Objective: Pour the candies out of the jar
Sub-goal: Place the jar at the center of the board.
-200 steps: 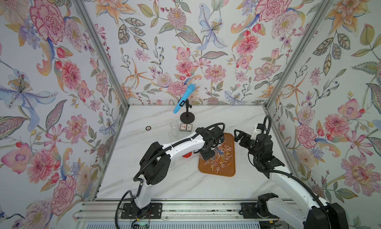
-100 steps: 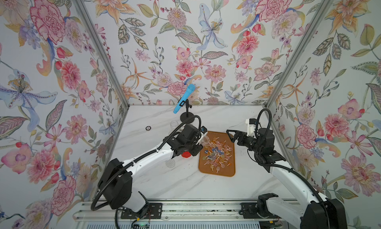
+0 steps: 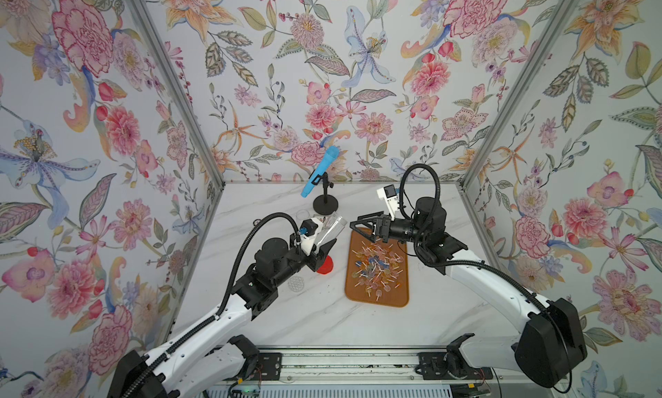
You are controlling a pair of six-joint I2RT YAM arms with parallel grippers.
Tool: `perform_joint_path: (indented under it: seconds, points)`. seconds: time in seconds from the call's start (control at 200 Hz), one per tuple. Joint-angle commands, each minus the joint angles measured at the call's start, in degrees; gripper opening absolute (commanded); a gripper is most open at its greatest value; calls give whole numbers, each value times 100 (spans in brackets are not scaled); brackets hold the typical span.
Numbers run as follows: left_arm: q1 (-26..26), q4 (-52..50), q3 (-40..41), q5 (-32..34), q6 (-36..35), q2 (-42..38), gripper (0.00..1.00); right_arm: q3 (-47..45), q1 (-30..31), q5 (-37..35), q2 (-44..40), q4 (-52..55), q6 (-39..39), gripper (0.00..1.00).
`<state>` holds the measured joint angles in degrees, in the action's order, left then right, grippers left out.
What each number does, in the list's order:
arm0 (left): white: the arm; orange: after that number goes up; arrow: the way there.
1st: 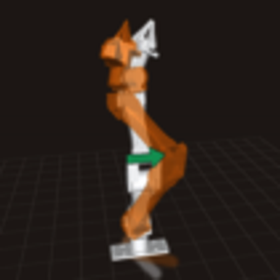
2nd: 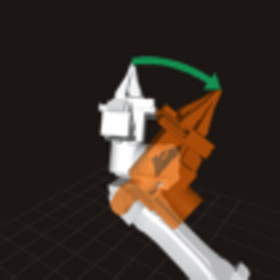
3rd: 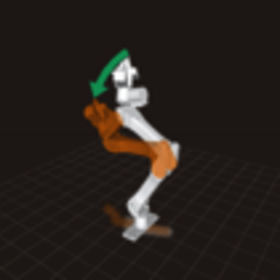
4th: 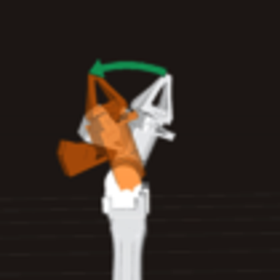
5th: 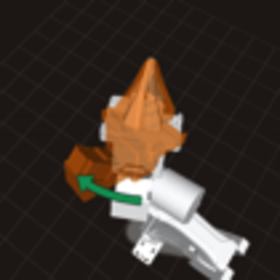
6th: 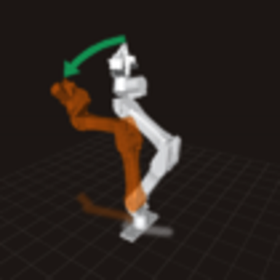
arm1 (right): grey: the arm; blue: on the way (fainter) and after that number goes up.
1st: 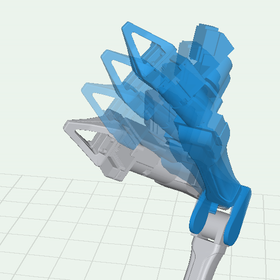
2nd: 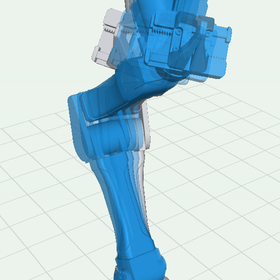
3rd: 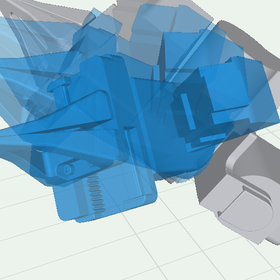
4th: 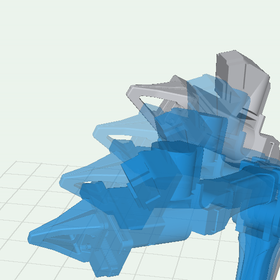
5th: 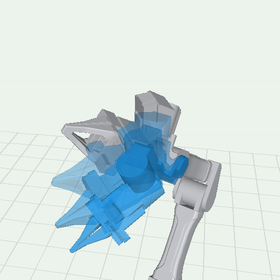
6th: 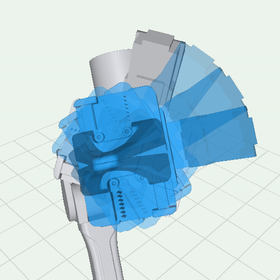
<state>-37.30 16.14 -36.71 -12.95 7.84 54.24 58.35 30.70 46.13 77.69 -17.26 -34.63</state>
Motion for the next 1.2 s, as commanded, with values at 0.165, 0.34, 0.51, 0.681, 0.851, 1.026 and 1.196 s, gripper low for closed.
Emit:
perform_joint_path:
  seconds: [0.165,0.34,0.51,0.681,0.851,1.026,1.196]
  points:
    - [301,587,253,-577,42,-423,0,943,404,564,925,-701,-537,96]
    - [412,619,290,-817,32,-366,0,1315,608,748,1328,-776,-649,86]
    - [506,631,279,-874,42,-313,0,1352,613,766,1414,-941,-752,65]
    - [609,666,327,-742,133,-281,6,1356,612,793,1461,-1014,-843,46]
    - [696,721,449,-576,324,-334,99,1528,613,726,1554,-863,-732,41]
    - [815,941,1008,-81,637,-821,99,1669,801,38,1645,-213,-73,39]
    - [1257,1031,1592,1039,1188,-1268,99,1912,1078,-737,1942,559,770,39]
